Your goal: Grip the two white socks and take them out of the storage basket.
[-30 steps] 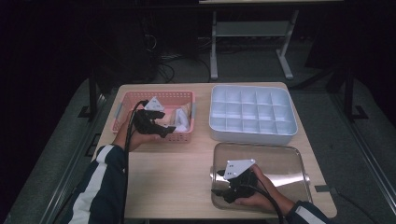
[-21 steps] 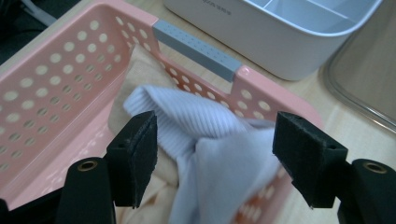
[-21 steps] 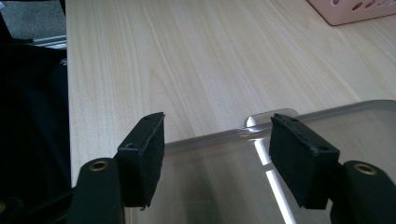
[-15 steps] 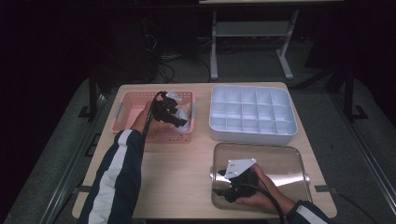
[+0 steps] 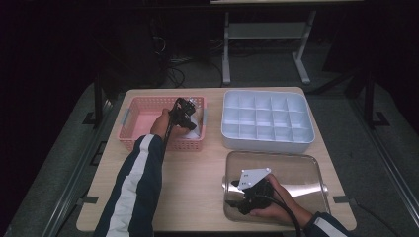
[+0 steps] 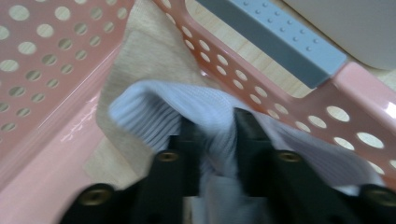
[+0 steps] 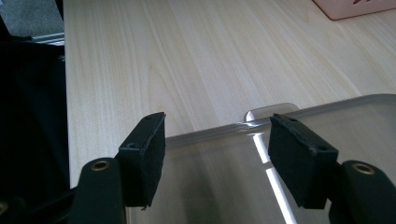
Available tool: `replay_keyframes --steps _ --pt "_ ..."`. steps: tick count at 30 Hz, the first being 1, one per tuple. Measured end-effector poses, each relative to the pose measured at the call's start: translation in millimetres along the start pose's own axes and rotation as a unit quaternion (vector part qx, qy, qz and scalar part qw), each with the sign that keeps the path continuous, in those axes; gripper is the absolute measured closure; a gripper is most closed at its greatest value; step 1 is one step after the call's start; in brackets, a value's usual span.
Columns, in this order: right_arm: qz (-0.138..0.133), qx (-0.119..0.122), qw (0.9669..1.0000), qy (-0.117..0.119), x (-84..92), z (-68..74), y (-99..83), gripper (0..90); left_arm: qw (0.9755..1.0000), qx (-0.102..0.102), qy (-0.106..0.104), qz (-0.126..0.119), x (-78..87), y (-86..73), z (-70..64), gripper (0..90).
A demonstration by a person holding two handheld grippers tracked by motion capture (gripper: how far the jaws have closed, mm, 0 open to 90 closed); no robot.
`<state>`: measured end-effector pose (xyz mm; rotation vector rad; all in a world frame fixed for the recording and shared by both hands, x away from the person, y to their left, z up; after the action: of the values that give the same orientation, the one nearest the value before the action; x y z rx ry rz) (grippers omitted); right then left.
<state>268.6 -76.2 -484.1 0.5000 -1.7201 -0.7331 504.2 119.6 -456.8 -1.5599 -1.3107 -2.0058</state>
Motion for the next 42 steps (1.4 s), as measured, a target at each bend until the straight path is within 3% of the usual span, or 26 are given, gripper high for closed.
replay_keyframes --steps 2,5,6,7,8,9,15,20,26,27,31,32,33,35,38,39,41,42 --pt "-0.001 0.000 1.0000 0.000 0.3 0.1 0.0 36.0 0.9995 0.008 -0.004 -0.030 8.4 1.6 3.0 81.2" --pt "-0.001 -0.001 1.0000 -0.001 0.6 0.1 0.1 36.0 0.9989 0.008 -0.002 -0.047 16.6 2.4 6.0 81.9" --pt "-0.002 -0.001 1.0000 -0.002 1.0 -0.2 0.3 36.0 0.9972 0.017 -0.002 -0.073 28.1 4.1 9.8 82.1" --pt "-0.002 -0.001 1.0000 -0.002 1.0 -0.2 0.3 36.0 0.9972 0.017 -0.002 -0.073 28.1 4.1 9.8 82.3" --pt "-0.002 0.000 1.0000 -0.002 1.6 0.0 0.5 35.9 0.9946 0.028 0.000 -0.100 40.1 5.8 14.1 82.3" --pt "-0.002 0.000 1.0000 -0.002 1.6 0.0 0.5 35.9 0.9946 0.028 0.000 -0.100 40.1 5.8 14.1 82.4" --pt "-0.006 0.000 1.0000 -0.004 2.3 -0.1 1.7 35.9 0.9871 0.031 0.000 -0.157 77.7 9.2 20.7 82.9" --pt "-0.006 -0.007 0.9999 -0.007 2.5 -0.5 2.0 35.9 0.9764 0.030 -0.003 -0.214 110.9 16.1 20.0 83.0" --pt "-0.005 -0.003 1.0000 -0.006 1.7 -0.3 1.8 35.7 0.9734 0.038 -0.001 -0.226 120.6 14.9 23.1 83.1" --pt "-0.004 -0.003 1.0000 -0.006 1.3 -0.1 1.7 35.7 0.9711 0.046 0.003 -0.234 122.9 14.7 25.6 83.1" --pt "-0.005 0.000 1.0000 -0.006 0.6 -0.7 1.7 35.8 0.9670 0.055 0.011 -0.248 128.6 16.7 29.4 83.2" --pt "-0.005 0.000 1.0000 -0.007 0.6 -0.7 1.7 35.8 0.9670 0.055 0.011 -0.248 128.6 16.7 29.4 83.4" --pt "-0.005 -0.001 1.0000 -0.007 0.7 -1.0 1.6 35.7 0.9640 0.058 0.007 -0.259 135.0 18.8 32.1 83.4" --pt "-0.005 -0.005 1.0000 -0.006 1.0 -0.7 1.7 35.7 0.9628 0.060 0.007 -0.263 137.8 19.4 32.6 83.6" --pt "-0.008 -0.006 0.9999 -0.007 1.5 -1.6 1.9 35.7 0.9566 0.067 0.000 -0.284 152.4 19.4 33.2 83.8" --pt "-0.008 -0.006 0.9999 -0.007 1.5 -1.6 1.9 35.7 0.9566 0.067 0.000 -0.284 152.4 19.4 33.2 83.8" --pt "-0.008 -0.006 0.9999 -0.007 1.7 -1.6 1.8 35.7 0.9515 0.067 -0.004 -0.300 167.7 18.3 32.4 83.9" --pt "-0.006 -0.002 0.9999 -0.008 1.6 -2.2 1.4 35.7 0.9515 0.067 -0.004 -0.300 167.7 18.3 32.4 83.9"
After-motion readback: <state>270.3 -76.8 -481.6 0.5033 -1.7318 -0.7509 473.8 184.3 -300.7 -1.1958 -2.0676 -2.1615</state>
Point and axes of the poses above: each handheld gripper's, and its own axes: x roughly backward along the jaws, y roughly out of its top, z roughly to its left, the point moved 6 cm from there along -x, roughly forward along the jaws, and after that the axes turned 12 degrees about x, right-handed, at the moved point
